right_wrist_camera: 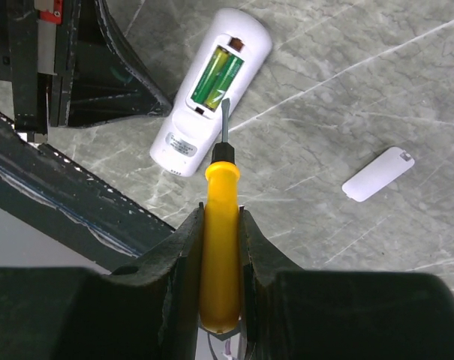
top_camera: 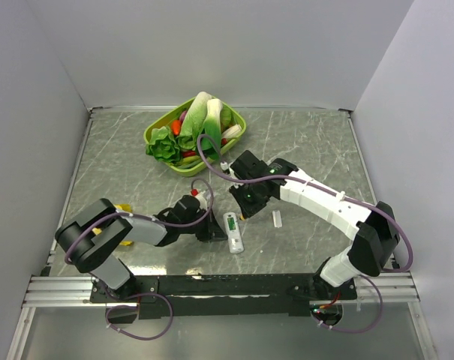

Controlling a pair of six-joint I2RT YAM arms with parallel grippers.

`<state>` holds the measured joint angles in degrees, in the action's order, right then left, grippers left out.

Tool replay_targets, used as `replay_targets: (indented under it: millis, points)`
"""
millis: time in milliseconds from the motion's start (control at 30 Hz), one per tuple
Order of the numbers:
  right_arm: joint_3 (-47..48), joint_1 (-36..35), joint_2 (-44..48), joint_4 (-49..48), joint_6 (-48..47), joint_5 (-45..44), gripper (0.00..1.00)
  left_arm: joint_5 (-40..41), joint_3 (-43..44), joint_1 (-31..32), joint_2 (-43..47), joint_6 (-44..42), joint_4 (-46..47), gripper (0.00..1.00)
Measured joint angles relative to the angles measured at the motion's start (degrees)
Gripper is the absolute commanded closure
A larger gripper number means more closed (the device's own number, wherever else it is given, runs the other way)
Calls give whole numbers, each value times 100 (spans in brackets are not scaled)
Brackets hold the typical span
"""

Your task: Unload the batteries from the remote control

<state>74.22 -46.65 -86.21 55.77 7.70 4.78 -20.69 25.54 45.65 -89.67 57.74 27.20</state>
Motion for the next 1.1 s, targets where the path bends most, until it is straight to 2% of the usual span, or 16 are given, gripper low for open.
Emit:
replay_targets:
  millis: [200,333,567,600,867,1100]
  points:
    - [4,-96,0,-11,-234,-66,100,68,61,-42,-11,13,-264,97]
    - [2,-179,7,-127,-490,-42,100,136,61,-402,321,-15,-544,74]
    - [2,-380,4,-260,-903,-46,100,-96,157,-1130,446,-101,-562,67]
    - [2,-404,4,-264,-955,-48,100,-151,166,-1228,409,-101,-562,64]
    - [-308,-466,197,-660,-1829,-7,100,-654,352,-1274,173,-131,-525,63]
    - [-378,-485,354,-592,-2459,55,100,-909,612,-1274,-168,-170,-472,62]
